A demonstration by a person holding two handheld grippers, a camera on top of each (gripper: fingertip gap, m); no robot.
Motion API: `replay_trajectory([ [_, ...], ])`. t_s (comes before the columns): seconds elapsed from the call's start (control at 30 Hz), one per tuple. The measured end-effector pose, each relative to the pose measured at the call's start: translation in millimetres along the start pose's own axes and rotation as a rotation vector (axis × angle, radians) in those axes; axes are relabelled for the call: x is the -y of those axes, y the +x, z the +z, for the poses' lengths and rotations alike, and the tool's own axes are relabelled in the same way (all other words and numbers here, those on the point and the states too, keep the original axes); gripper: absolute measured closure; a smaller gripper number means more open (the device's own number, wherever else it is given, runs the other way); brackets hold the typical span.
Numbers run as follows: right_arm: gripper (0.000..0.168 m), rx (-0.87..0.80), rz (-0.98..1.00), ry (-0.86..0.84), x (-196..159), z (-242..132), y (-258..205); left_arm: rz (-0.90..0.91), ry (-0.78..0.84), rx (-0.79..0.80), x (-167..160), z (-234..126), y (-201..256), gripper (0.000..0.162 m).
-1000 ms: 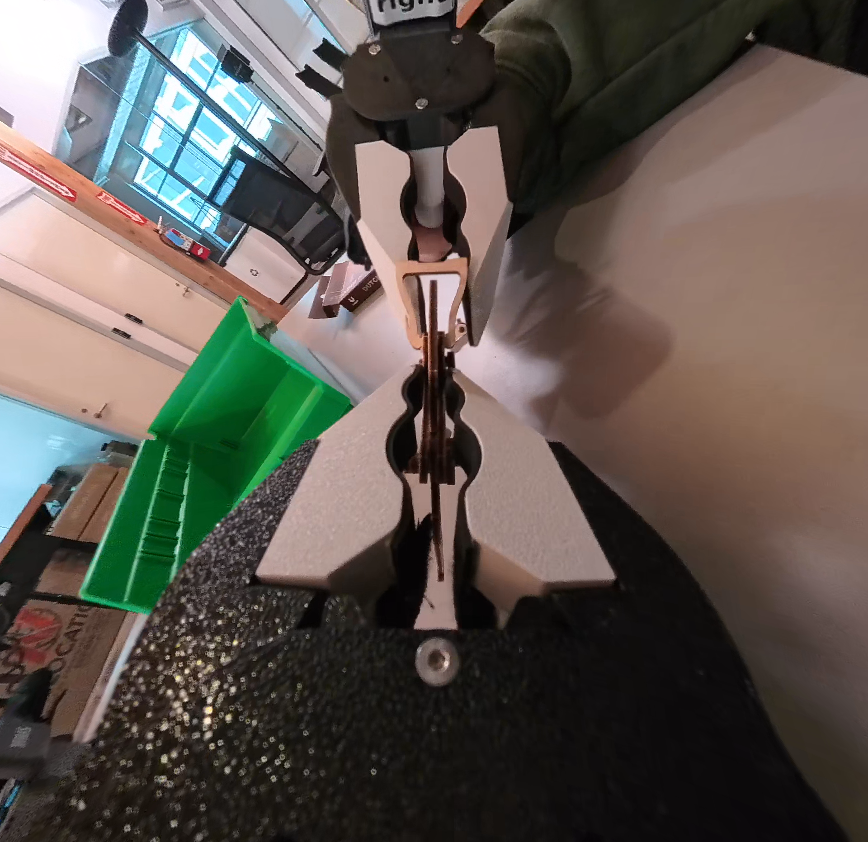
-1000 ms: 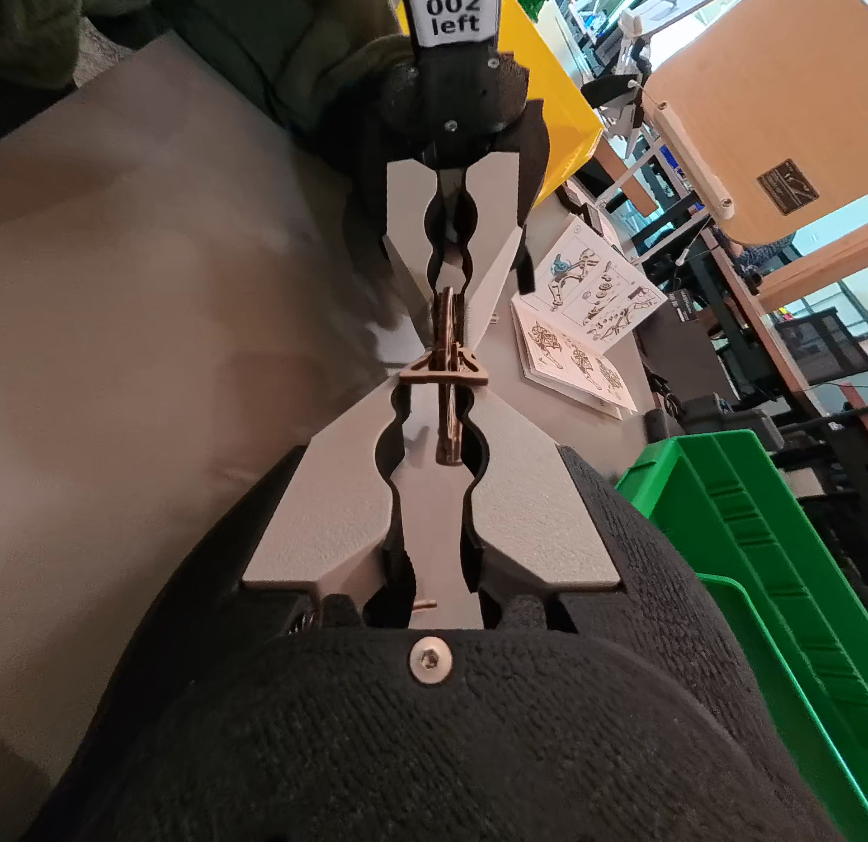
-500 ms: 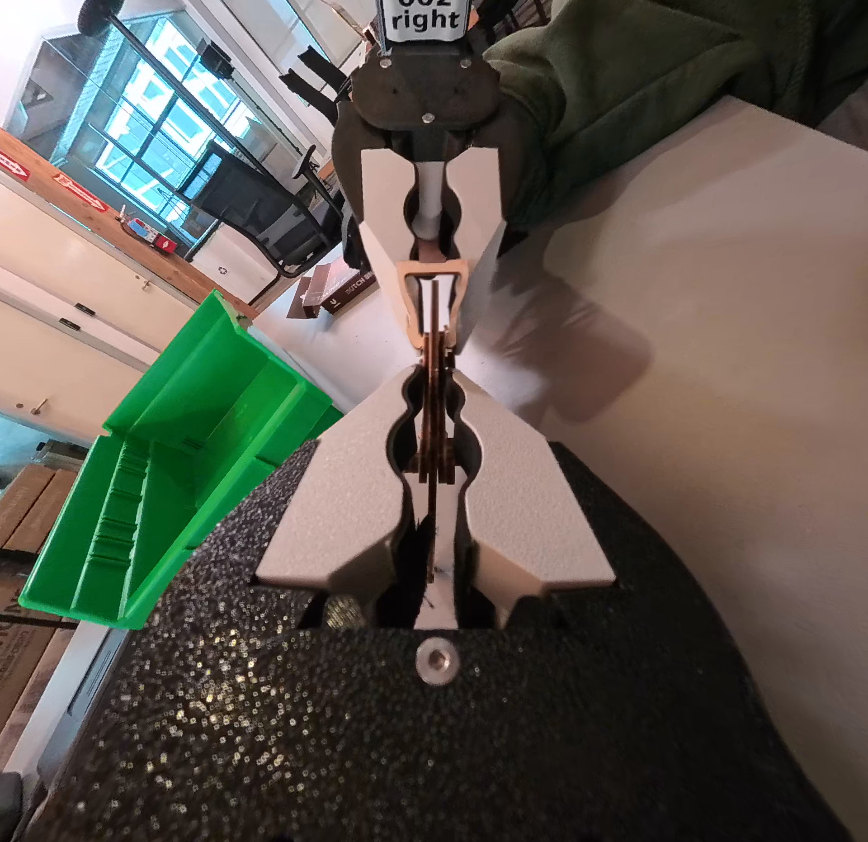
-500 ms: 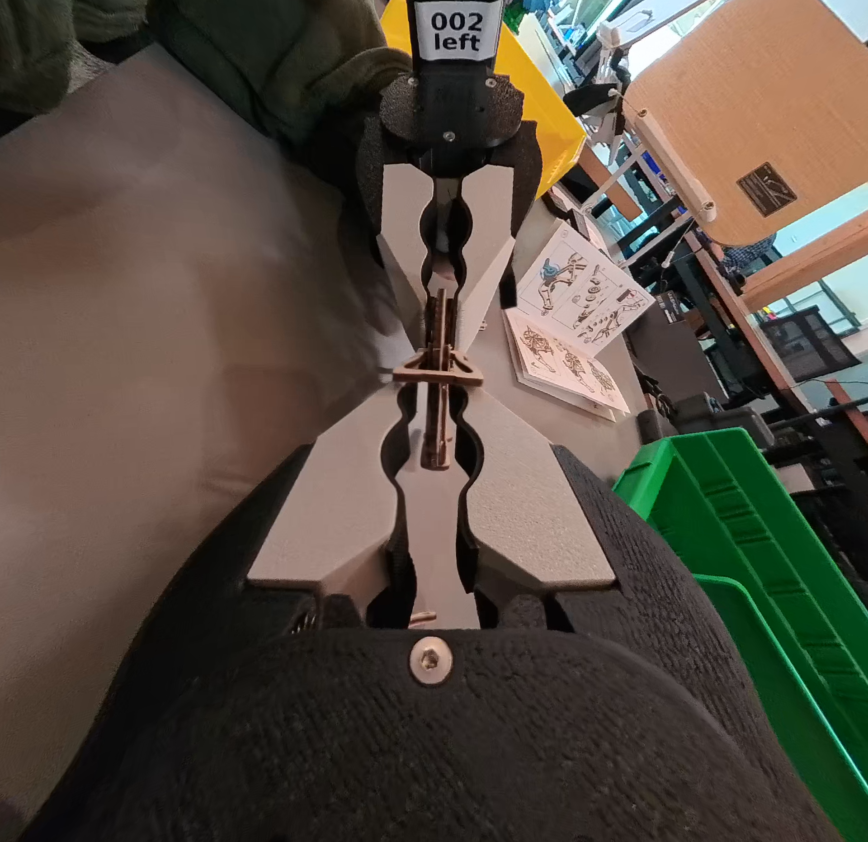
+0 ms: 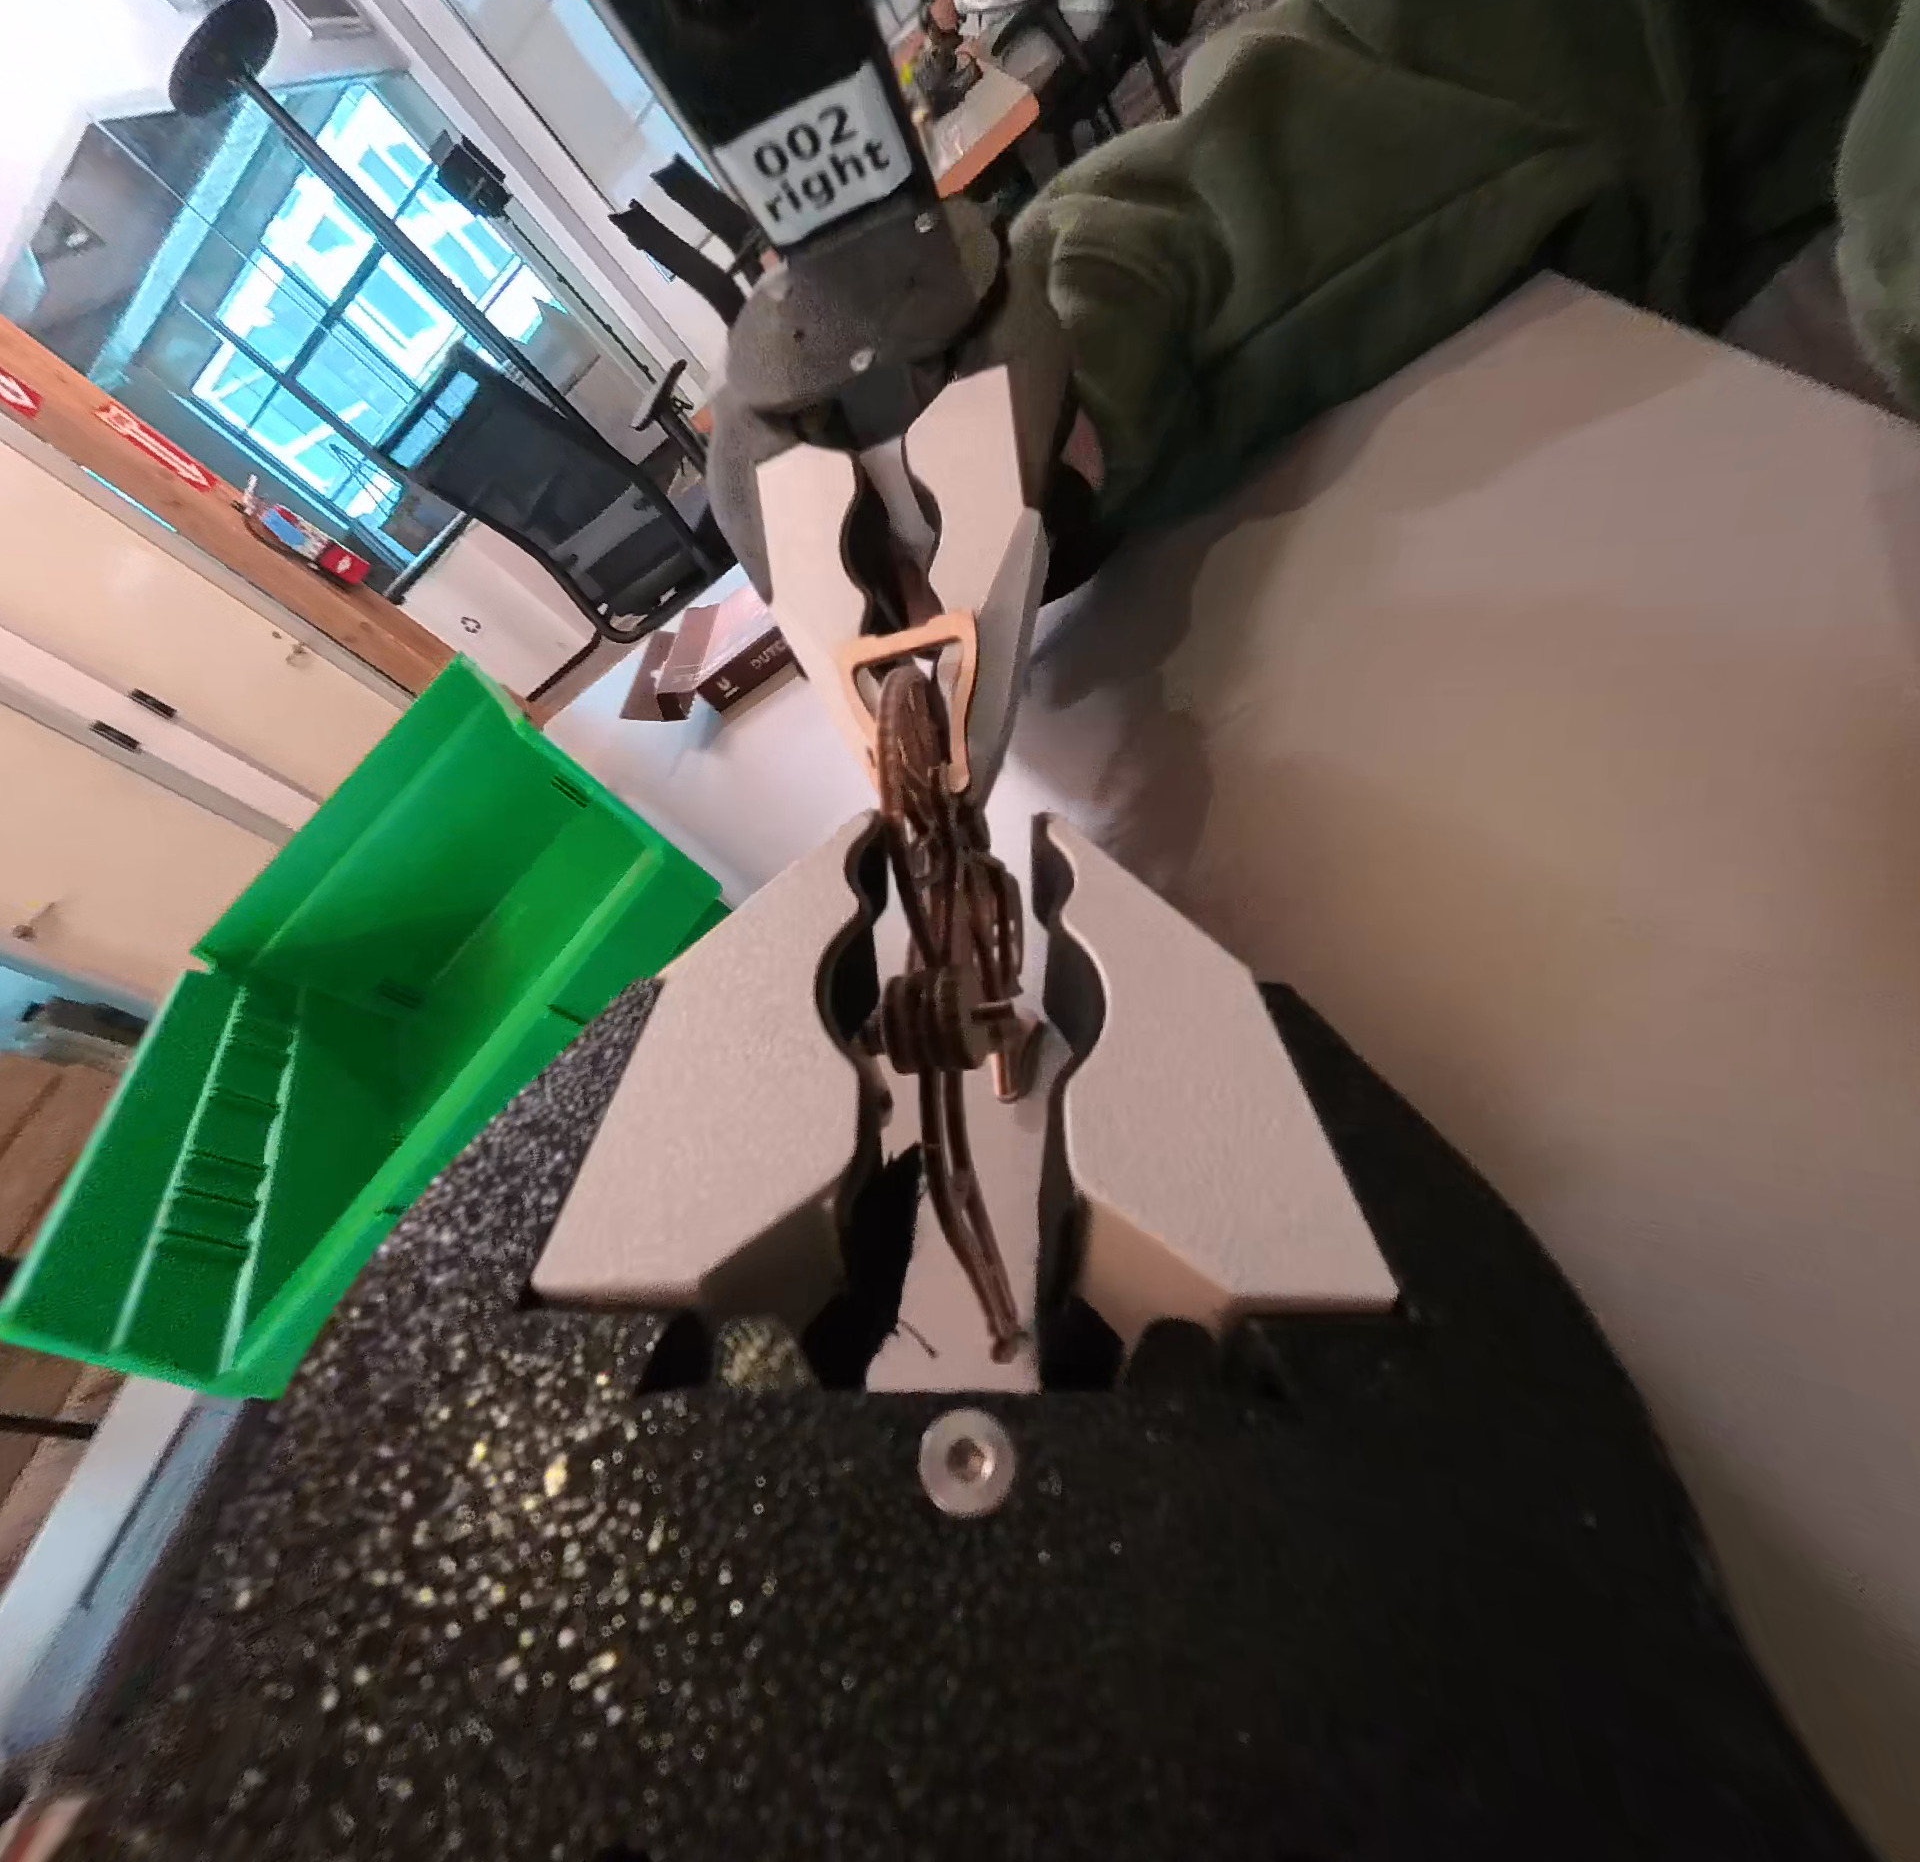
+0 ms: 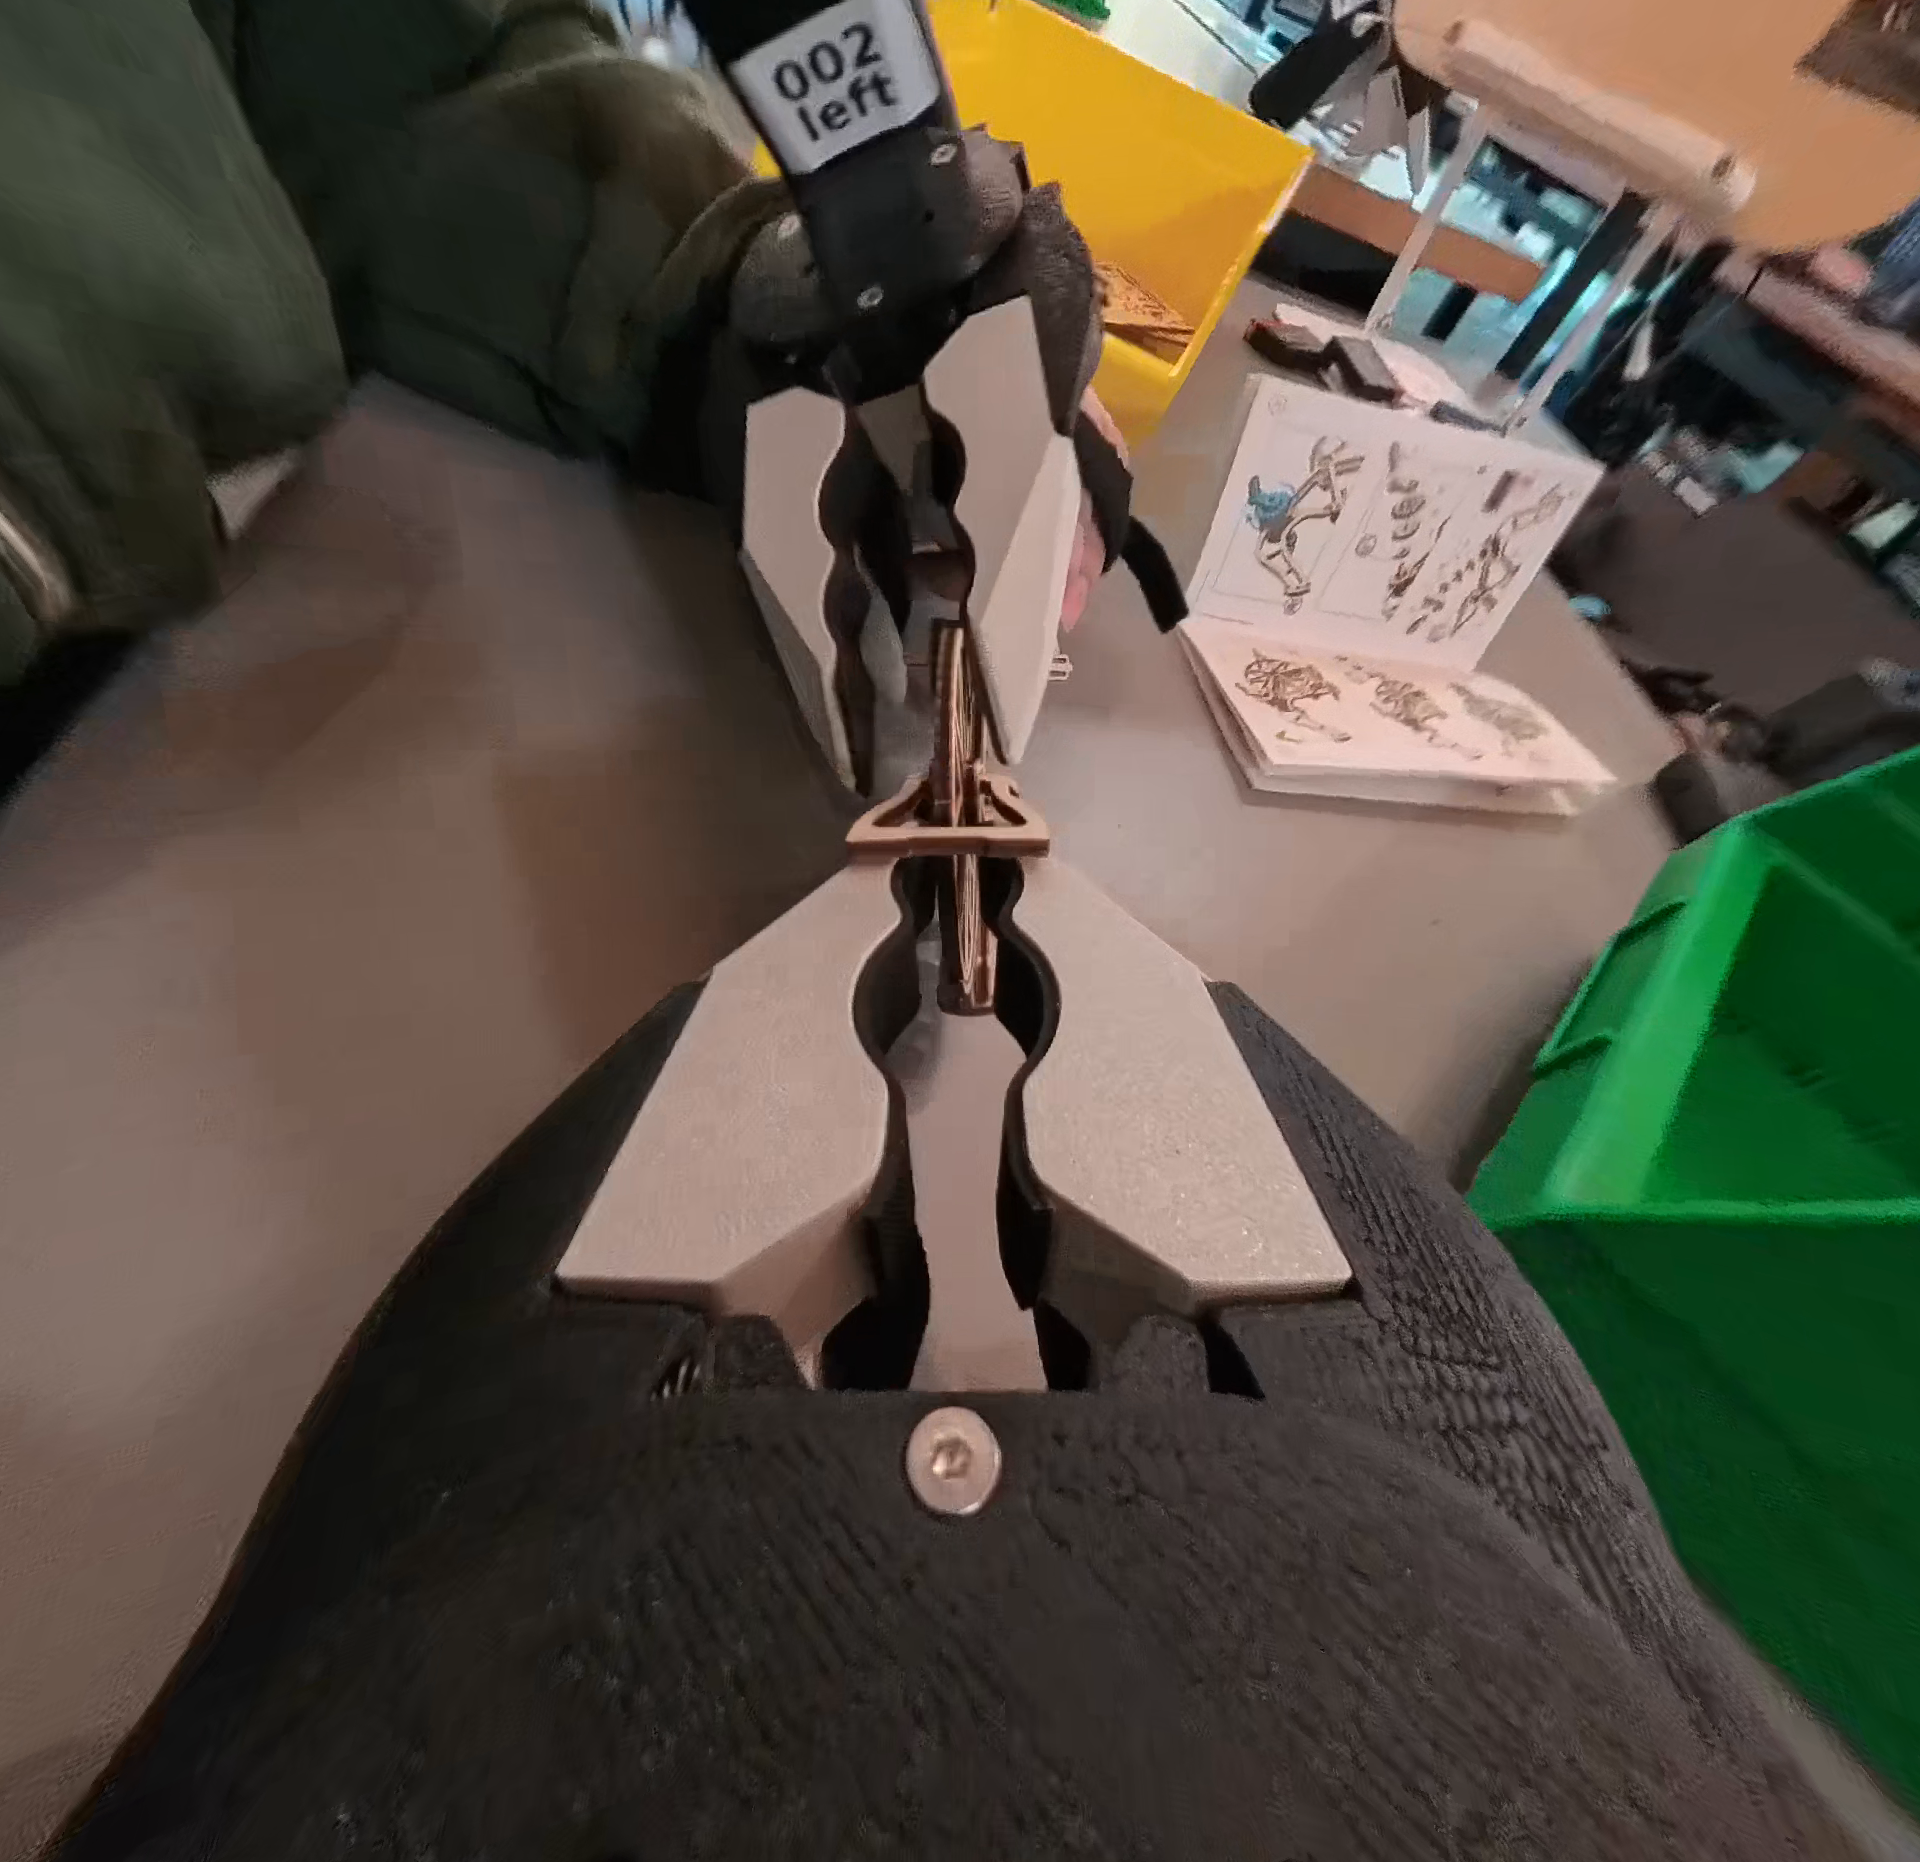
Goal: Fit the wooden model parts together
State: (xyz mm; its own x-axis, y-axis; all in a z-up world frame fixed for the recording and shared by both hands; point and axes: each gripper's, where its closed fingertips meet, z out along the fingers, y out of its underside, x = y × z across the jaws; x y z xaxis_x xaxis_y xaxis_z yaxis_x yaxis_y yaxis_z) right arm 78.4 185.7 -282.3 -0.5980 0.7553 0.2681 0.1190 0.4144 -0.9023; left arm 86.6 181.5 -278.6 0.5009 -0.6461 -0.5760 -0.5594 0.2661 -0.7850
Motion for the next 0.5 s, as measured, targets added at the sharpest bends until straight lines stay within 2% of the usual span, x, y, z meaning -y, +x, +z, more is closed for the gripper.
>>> replay_trajectory([
  [0.03,0.163,0.021,0.075,0.014,0.5,0.5,1.3,-0.024,0.006,0.004,0.4,-0.6,-2.5,0.135],
  [0.13,0.163,0.062,0.197,0.040,1.0,1.1,3.5,-0.093,0.019,0.014,1.1,-1.7,-9.1,0.138],
  [0.27,0.163,0.066,0.187,0.039,1.2,0.9,2.0,-0.129,0.035,0.013,2.6,-3.0,-11.3,0.148],
  [0.5,0.163,0.072,0.184,0.048,2.2,-0.4,1.9,-0.124,0.014,-0.008,0.7,0.5,-6.6,0.138],
])
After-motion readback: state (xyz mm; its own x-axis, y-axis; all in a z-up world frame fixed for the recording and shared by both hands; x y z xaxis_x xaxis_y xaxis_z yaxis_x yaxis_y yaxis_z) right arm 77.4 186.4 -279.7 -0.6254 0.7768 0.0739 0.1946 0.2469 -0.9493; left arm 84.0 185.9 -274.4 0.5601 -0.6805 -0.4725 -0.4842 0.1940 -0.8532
